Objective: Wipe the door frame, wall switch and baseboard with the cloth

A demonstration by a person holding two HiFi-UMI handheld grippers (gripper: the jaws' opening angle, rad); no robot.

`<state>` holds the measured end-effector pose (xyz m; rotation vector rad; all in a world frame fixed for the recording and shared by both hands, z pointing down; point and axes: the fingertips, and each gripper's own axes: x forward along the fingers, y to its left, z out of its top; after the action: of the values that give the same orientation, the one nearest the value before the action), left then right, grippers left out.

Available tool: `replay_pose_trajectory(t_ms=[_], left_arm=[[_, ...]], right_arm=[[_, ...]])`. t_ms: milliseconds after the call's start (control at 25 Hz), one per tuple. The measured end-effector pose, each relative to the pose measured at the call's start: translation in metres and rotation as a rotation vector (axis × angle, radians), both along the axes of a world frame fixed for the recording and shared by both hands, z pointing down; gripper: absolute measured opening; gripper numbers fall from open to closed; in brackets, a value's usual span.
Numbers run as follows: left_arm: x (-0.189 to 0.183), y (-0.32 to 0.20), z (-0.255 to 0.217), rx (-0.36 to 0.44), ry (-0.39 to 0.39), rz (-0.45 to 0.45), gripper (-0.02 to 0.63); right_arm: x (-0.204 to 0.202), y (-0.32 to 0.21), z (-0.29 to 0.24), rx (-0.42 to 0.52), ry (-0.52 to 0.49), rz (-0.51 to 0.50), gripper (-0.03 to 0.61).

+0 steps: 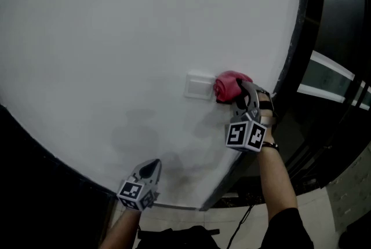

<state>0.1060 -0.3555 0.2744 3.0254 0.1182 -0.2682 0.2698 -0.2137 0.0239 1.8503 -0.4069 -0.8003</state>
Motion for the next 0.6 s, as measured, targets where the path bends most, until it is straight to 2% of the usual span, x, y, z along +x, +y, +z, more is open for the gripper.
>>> replay_pose_trajectory(t_ms=[80, 160, 600], left_arm=[[-0.003, 0.001, 0.006, 0.003, -0.026, -0.019, -0.009], [-0.005, 0.000, 0.008, 0.009, -0.037, -0.028, -0.009], [-0.016, -0.015, 0.023, -0.015, -0.083, -0.047, -0.009]], right_arm=[[0.004, -0.011, 0.012, -0.045, 0.034, 0.024, 0.061], [0.004, -0.013, 0.019, -0.048, 0.048, 0.036, 0.061], [0.004, -0.016, 0.057, -0.026, -0.006, 0.020, 0.060]])
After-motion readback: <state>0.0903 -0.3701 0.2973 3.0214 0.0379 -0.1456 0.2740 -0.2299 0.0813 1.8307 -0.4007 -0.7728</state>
